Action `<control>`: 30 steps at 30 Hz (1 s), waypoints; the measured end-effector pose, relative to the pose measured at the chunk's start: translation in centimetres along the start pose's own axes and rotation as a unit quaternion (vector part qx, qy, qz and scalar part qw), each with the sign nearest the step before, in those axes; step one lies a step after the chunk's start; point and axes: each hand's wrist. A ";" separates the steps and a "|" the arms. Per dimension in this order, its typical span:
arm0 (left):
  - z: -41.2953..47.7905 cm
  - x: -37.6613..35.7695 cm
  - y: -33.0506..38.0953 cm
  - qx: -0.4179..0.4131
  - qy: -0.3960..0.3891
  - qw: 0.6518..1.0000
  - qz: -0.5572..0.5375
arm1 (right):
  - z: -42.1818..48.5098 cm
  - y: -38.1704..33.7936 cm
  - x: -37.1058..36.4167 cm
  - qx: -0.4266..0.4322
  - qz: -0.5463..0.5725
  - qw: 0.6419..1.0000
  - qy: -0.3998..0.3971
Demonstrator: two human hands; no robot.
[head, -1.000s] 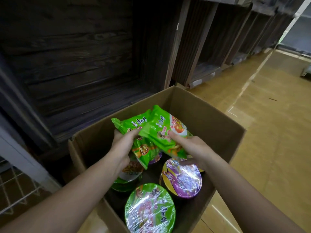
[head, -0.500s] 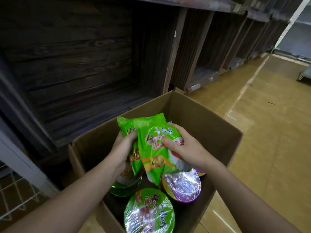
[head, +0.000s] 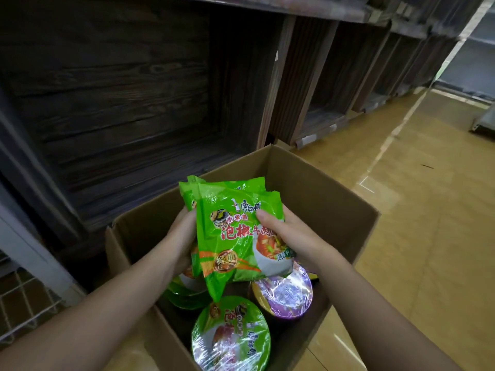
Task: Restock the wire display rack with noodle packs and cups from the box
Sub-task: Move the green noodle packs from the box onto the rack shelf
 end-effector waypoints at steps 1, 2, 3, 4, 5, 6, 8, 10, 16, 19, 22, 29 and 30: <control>-0.3 -0.2 0.4 -0.013 0.003 1.000 0.005 | 0.0 0.0 0.0 -0.003 0.035 0.999 -0.012; -0.7 -0.2 0.7 -0.034 0.014 0.999 0.015 | 0.0 0.1 0.0 -0.004 0.062 0.998 -0.021; -1.1 -0.2 1.2 -0.056 0.034 0.997 0.031 | -0.1 -0.1 -0.1 -0.002 0.080 0.996 -0.027; -1.6 -0.2 1.7 -0.079 0.049 0.995 0.044 | -0.2 -0.3 -0.2 -0.001 0.093 0.995 -0.032; -2.5 -0.3 2.1 -0.100 0.049 0.993 0.048 | -0.3 -0.6 -0.3 -0.004 0.104 0.994 -0.034; -3.3 -0.3 2.4 -0.114 0.040 0.991 0.049 | -0.3 -0.9 -0.4 -0.005 0.112 0.993 -0.037; -4.9 -0.1 2.6 -0.126 0.042 0.990 0.056 | -0.7 -1.8 -1.0 -0.003 0.113 0.993 -0.046; -6.5 0.2 3.5 -0.139 0.051 0.988 0.054 | -1.3 -2.6 -1.9 0.013 0.114 0.992 -0.056; -10.8 1.5 7.1 -0.192 0.004 0.978 0.077 | -4.3 -6.7 -4.8 0.095 0.124 0.986 -0.053; -12.4 1.7 9.0 -0.189 0.039 0.976 0.105 | -5.5 -8.3 -6.2 0.116 0.124 0.984 -0.056; -13.5 1.7 10.0 -0.215 0.085 0.967 0.112 | -5.9 -9.1 -7.3 0.104 0.133 0.984 -0.064; -17.4 3.7 11.0 -0.297 0.190 0.926 0.136 | -7.9 -12.4 -10.8 0.117 0.147 0.980 -0.058; -18.3 3.9 11.5 -0.297 0.212 0.920 0.142 | -8.1 -12.8 -11.7 0.140 0.135 0.979 -0.055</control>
Point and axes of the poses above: each hand's wrist, its own z-axis towards the middle knuckle, its own x-axis out of the back of the hand, y = z × x, and after that the axes turned 3 degrees about y, right-handed
